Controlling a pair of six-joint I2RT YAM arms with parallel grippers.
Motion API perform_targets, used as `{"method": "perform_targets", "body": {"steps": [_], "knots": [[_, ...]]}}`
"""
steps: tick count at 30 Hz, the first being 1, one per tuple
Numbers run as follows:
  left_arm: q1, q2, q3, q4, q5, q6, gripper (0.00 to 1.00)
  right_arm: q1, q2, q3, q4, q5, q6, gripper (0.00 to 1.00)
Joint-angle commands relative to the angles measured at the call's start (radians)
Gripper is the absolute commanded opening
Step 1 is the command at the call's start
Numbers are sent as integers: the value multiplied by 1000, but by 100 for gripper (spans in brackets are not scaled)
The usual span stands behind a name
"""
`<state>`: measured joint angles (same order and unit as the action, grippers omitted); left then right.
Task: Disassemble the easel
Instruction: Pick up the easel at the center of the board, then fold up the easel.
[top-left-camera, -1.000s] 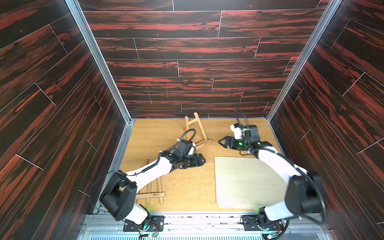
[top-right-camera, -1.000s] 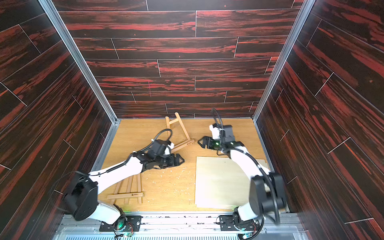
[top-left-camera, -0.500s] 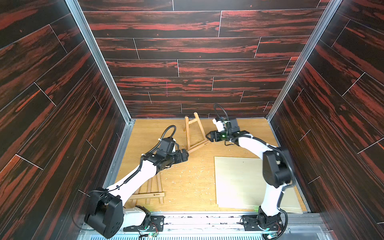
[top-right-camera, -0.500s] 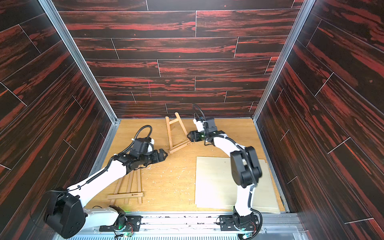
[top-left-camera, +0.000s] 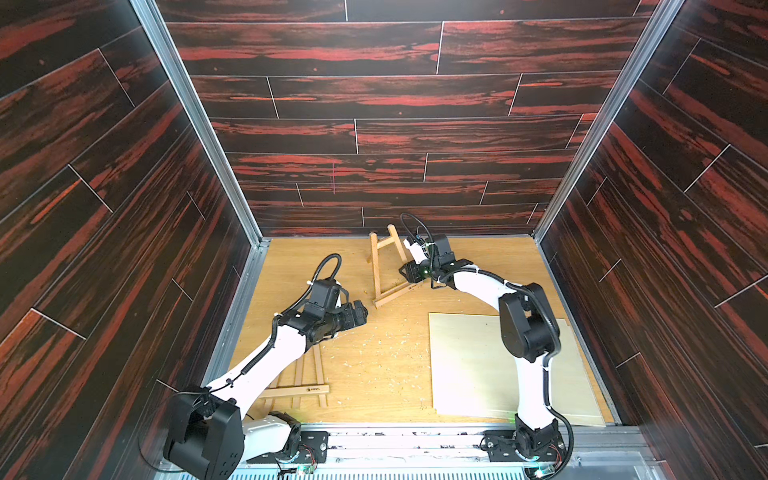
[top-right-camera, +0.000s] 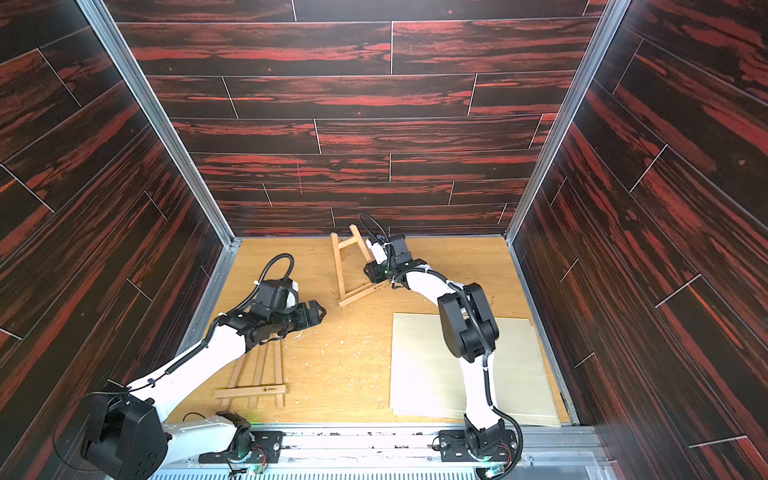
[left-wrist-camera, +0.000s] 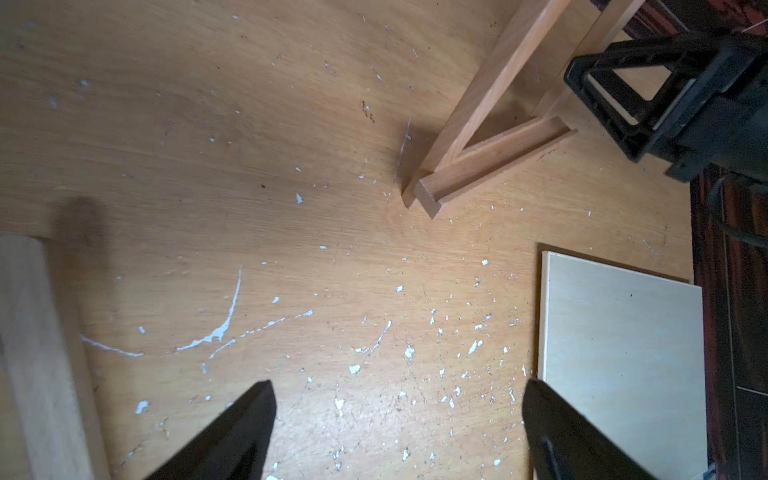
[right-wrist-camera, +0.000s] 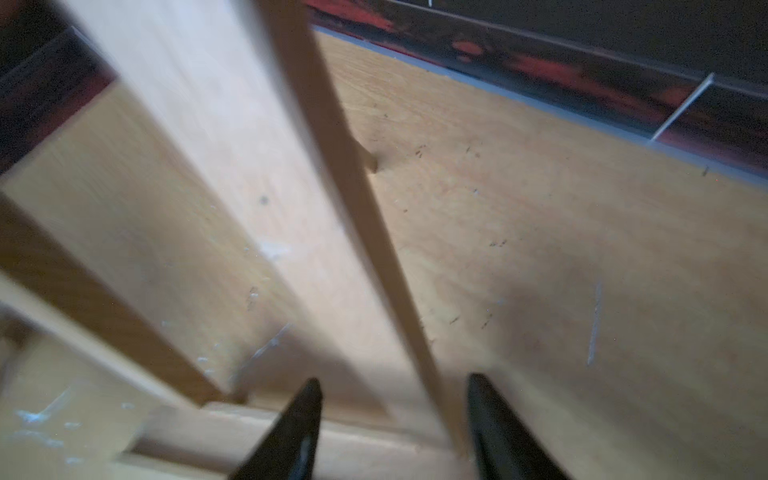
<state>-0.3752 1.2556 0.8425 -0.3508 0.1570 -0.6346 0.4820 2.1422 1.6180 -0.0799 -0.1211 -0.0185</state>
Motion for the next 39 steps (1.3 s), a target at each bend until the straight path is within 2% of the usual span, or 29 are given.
{"method": "perform_targets", "body": {"steps": [1, 9, 17, 22, 26, 32, 39], "knots": [[13, -31, -19, -24, 0, 14, 97, 7, 67, 37, 20, 16, -51, 49], [31, -44, -33, -23, 5, 19, 97, 25, 94, 37, 57, 31, -113, 33], [44, -62, -42, -22, 14, 26, 97, 66, 66, 1, 105, 134, -170, 14], [52, -84, -52, -22, 9, 26, 96, 99, 31, -35, 137, 205, -222, 7], [71, -107, -62, -17, 2, 17, 96, 114, -18, -66, 141, 231, -240, 4], [146, -131, -56, 3, 26, 15, 98, 128, -130, -142, 122, 242, -258, 3], [210, -98, -26, 55, 76, 17, 98, 148, -270, -255, 77, 253, -249, 3]]}}
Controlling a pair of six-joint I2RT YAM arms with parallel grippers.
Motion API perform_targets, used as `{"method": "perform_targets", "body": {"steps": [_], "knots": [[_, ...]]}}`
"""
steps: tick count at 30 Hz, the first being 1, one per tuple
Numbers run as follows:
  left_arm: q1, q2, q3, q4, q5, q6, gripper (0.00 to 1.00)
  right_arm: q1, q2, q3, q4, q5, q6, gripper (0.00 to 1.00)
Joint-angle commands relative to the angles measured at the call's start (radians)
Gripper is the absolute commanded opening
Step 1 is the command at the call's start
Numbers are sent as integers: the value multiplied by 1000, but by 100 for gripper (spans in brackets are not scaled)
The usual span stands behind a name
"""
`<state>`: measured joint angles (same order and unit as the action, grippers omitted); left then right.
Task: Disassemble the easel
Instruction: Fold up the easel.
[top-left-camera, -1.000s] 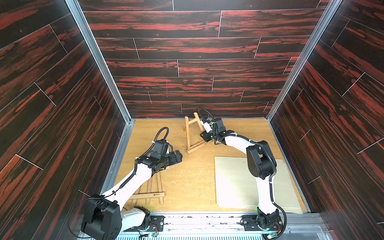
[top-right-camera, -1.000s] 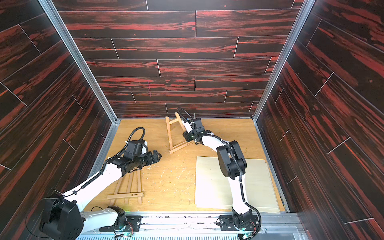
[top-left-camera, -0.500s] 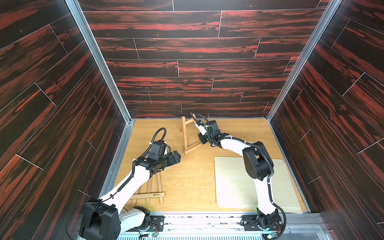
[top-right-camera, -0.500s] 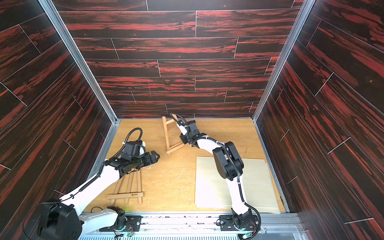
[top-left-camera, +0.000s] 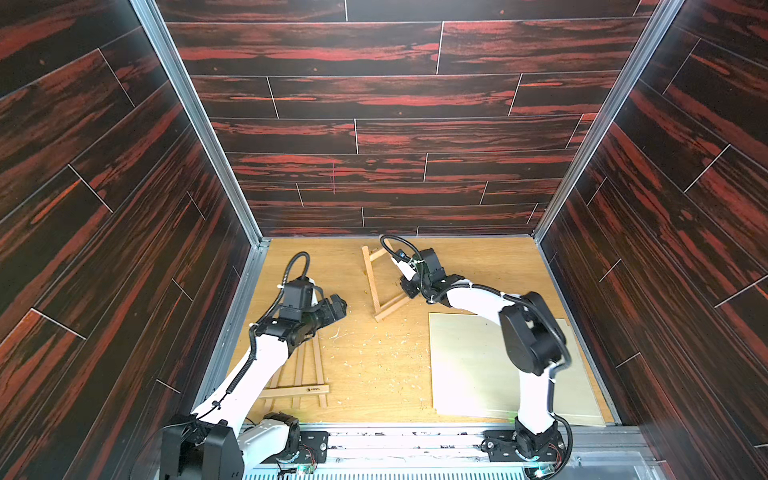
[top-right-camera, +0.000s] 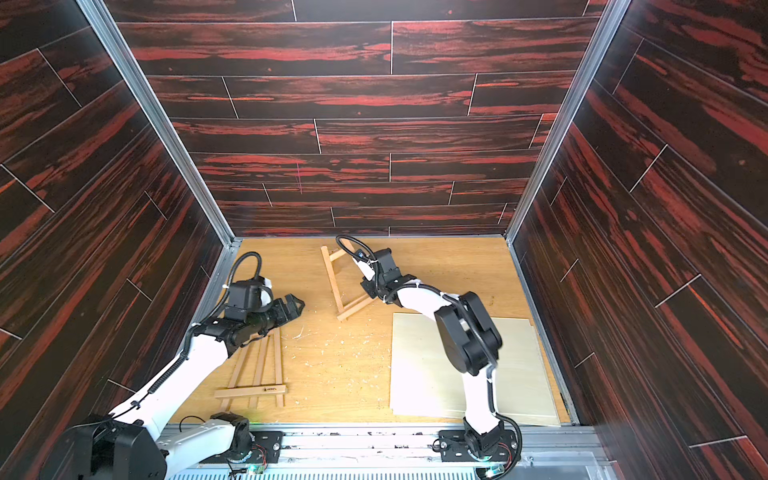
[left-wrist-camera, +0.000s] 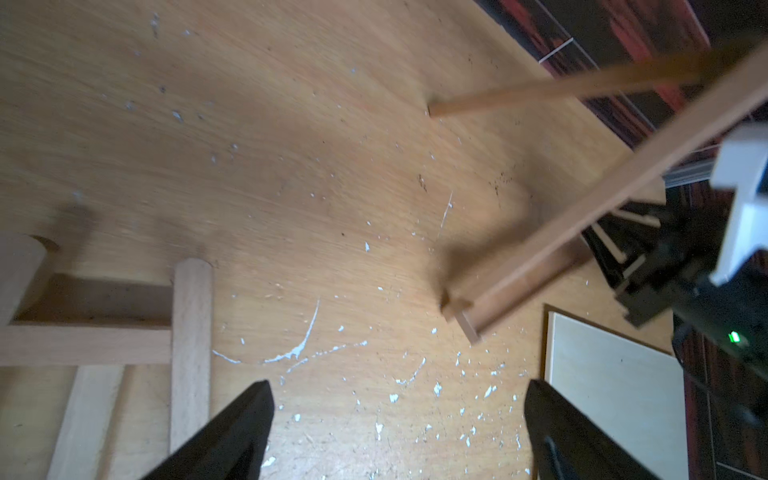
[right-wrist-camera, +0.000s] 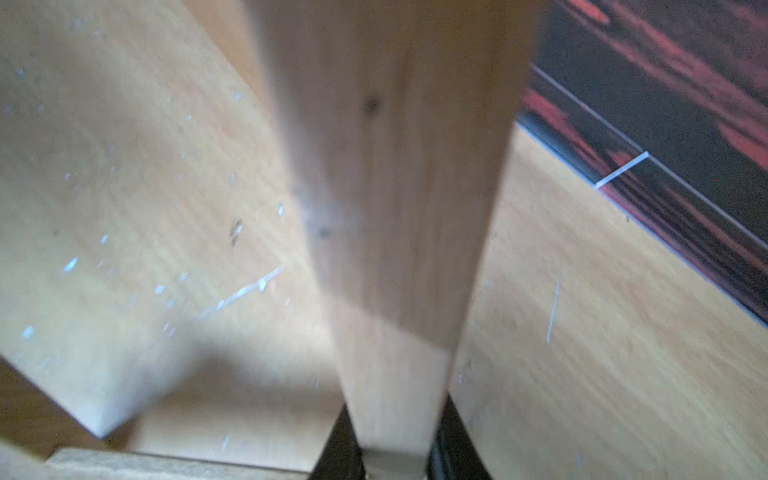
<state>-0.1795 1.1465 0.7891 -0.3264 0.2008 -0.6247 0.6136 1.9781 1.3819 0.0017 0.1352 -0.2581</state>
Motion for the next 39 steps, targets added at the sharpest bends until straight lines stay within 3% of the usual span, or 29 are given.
{"method": "perform_targets", "body": {"steps": [1, 18, 22, 26, 32, 39], "knots": [[19, 21, 34, 40, 42, 5, 98, 20, -127, -35, -14, -5, -4, 3], [58, 237, 158, 187, 238, -34, 92, 110, -413, -184, -176, -28, 70, 2], [60, 290, 173, 257, 313, -60, 85, 131, -445, -188, -192, -32, 92, 2], [58, 366, 163, 377, 444, -137, 68, 149, -462, -183, -190, -35, 113, 2], [57, 366, 89, 485, 515, -205, 50, 160, -469, -157, -169, -44, 141, 2], [22, 381, 55, 504, 560, -218, 43, 162, -459, -130, -125, -61, 176, 2]]}}
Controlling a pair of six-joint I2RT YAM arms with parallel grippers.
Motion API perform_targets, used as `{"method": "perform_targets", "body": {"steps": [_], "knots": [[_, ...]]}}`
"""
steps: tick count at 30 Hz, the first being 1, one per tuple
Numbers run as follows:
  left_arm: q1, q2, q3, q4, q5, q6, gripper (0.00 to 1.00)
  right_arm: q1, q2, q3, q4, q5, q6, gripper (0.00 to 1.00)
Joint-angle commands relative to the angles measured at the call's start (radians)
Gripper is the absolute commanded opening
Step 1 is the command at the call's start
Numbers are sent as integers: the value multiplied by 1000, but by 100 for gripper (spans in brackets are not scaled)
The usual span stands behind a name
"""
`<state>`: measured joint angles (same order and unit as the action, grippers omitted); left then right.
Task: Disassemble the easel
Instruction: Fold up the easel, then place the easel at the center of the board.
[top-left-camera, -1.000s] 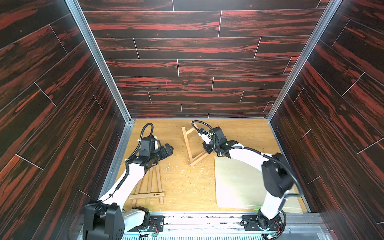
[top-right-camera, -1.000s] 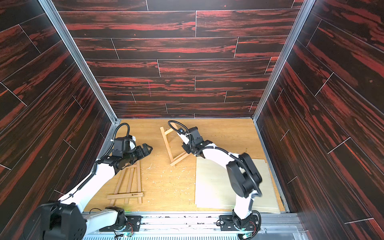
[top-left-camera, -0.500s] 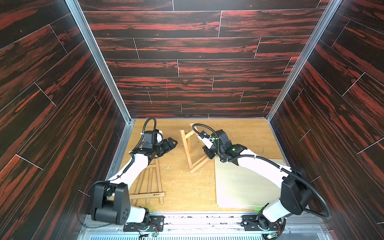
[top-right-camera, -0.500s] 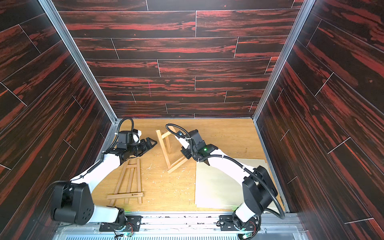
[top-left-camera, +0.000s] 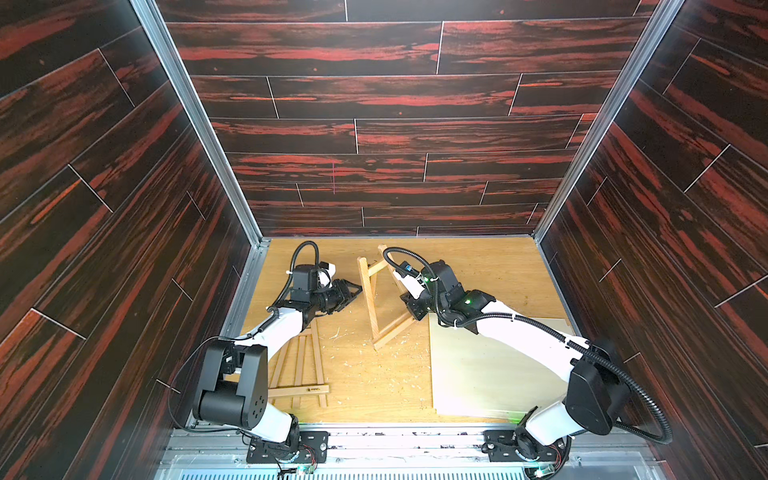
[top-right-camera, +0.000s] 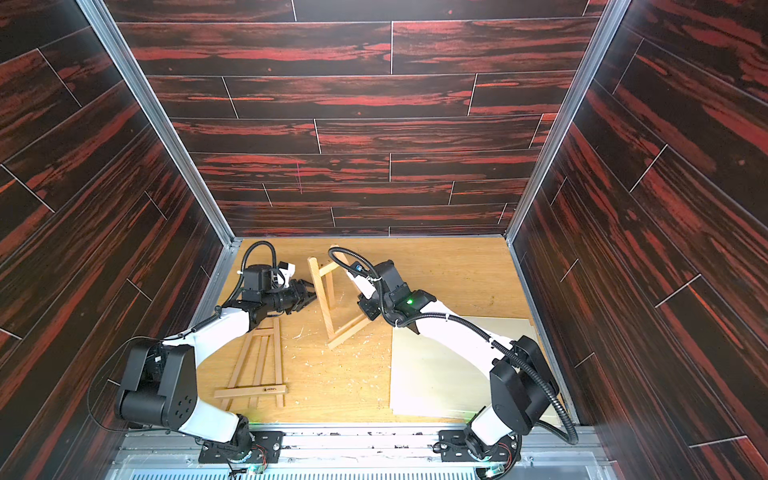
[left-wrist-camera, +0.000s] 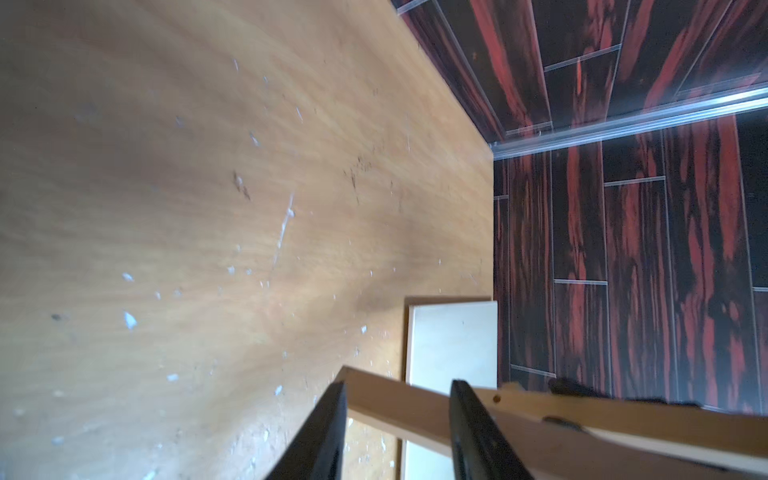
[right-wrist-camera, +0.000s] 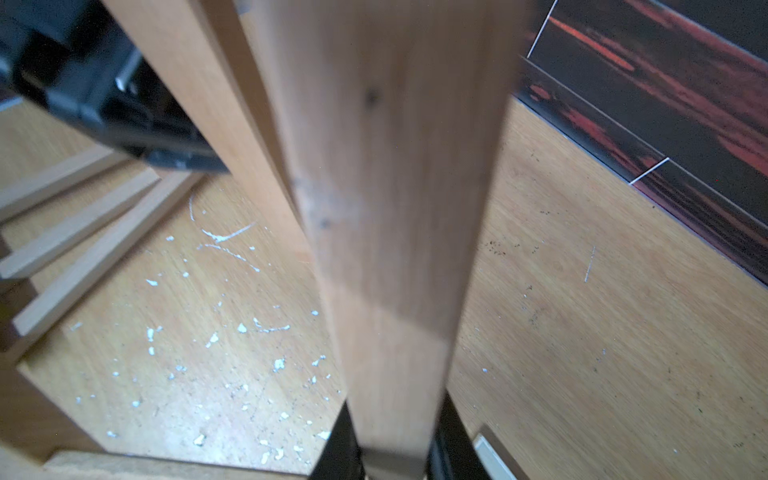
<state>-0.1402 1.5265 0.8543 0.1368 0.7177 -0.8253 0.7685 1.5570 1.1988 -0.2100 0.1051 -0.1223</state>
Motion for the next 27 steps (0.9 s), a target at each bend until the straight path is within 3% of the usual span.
{"method": "perform_targets", "body": {"steps": [1, 12, 27], "knots": [[-25, 4, -12, 41, 46, -17, 42, 7, -34, 56, 92, -31, 43, 2], [-134, 8, -31, 87, 60, -56, 38, 6, 2, 21, 169, -32, 156, 2], [-203, 38, -208, 153, 24, -59, 36, 85, 1, -278, 300, 15, 392, 2]]}}
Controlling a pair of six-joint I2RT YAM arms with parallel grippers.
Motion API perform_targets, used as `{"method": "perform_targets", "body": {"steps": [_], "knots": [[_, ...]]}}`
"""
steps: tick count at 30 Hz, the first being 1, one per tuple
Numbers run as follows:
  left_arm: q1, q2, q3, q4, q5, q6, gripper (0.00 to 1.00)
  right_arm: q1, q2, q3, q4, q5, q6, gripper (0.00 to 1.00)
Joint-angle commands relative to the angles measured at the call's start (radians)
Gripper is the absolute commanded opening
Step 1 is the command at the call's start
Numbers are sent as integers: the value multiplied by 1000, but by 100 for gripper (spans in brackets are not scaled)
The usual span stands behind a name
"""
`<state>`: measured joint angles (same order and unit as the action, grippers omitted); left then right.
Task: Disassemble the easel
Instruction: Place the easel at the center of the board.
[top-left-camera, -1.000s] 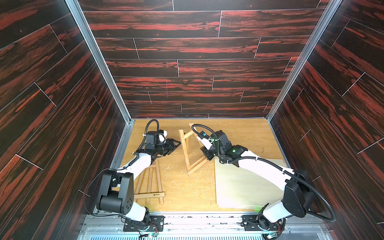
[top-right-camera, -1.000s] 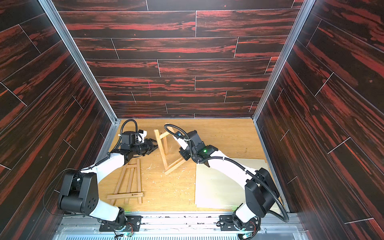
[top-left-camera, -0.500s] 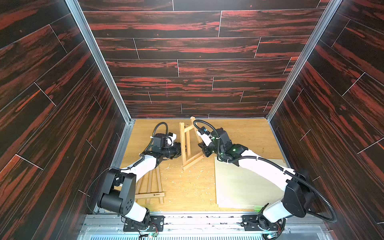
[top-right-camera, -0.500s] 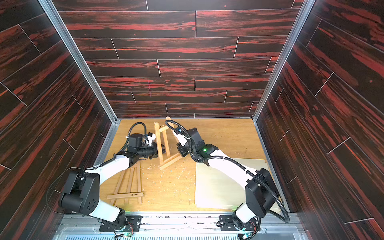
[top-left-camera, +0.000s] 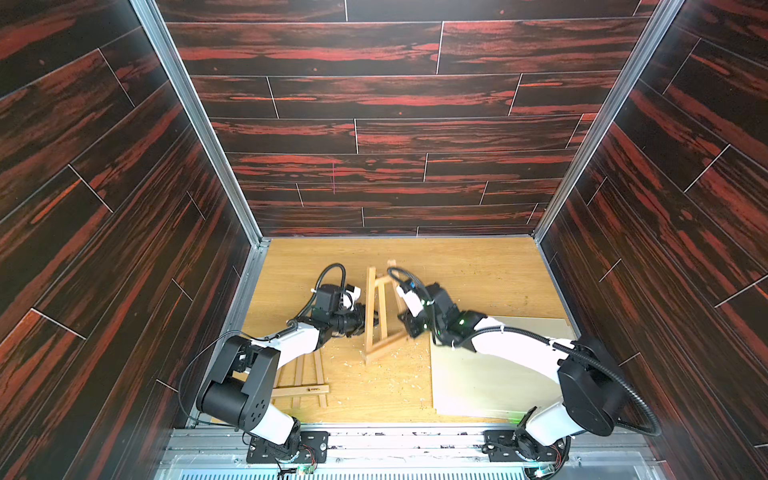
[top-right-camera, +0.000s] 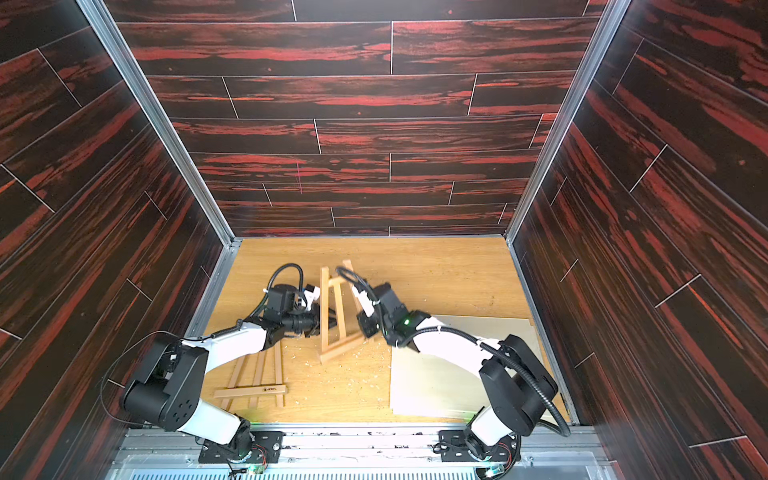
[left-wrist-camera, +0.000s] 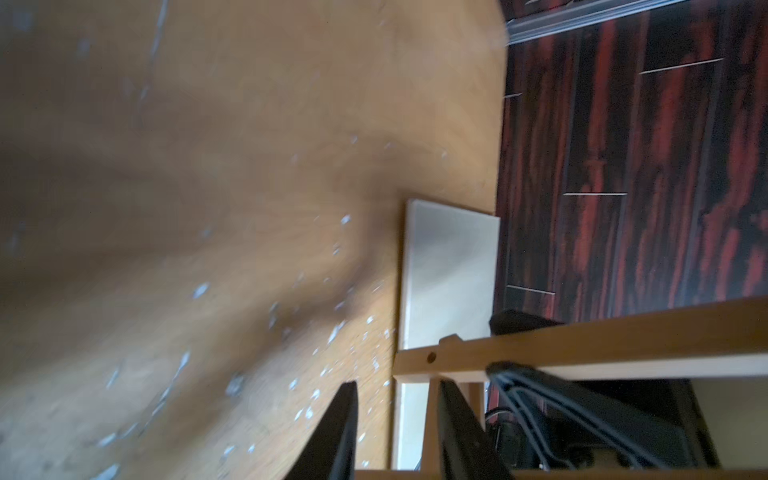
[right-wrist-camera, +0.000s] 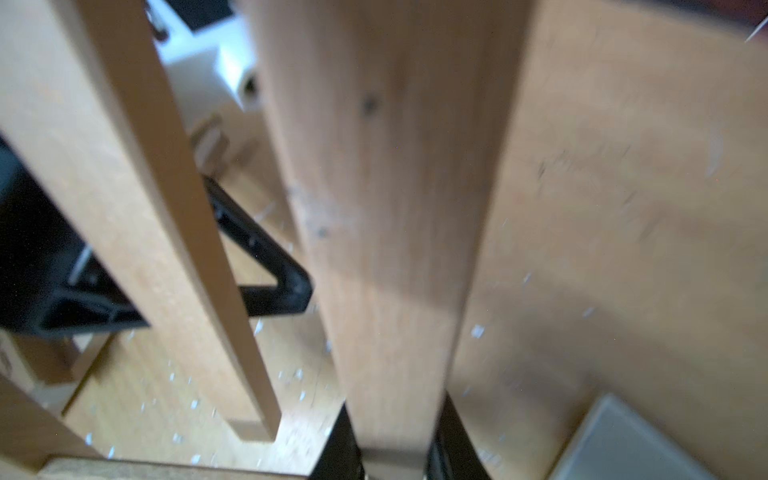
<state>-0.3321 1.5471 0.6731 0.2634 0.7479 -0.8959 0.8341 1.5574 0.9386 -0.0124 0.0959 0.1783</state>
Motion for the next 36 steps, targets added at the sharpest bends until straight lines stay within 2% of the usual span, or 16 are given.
{"method": "perform_targets", "body": {"steps": [1, 14, 20, 26, 36], "knots": [[-12, 22, -36, 25, -12, 16, 35, 28, 8, -33, 115, 32, 106, 2], [-12, 46, -41, -134, -109, 110, 33, 46, 96, -69, 149, 72, 190, 2], [-4, -38, -63, -196, -209, 107, 44, 46, 121, -67, 131, 73, 225, 2], [22, -179, -62, -281, -322, 101, 55, 46, 150, -28, 88, 73, 252, 1], [56, -371, -29, -456, -448, 149, 62, 46, 201, 38, 8, 39, 310, 1]]}}
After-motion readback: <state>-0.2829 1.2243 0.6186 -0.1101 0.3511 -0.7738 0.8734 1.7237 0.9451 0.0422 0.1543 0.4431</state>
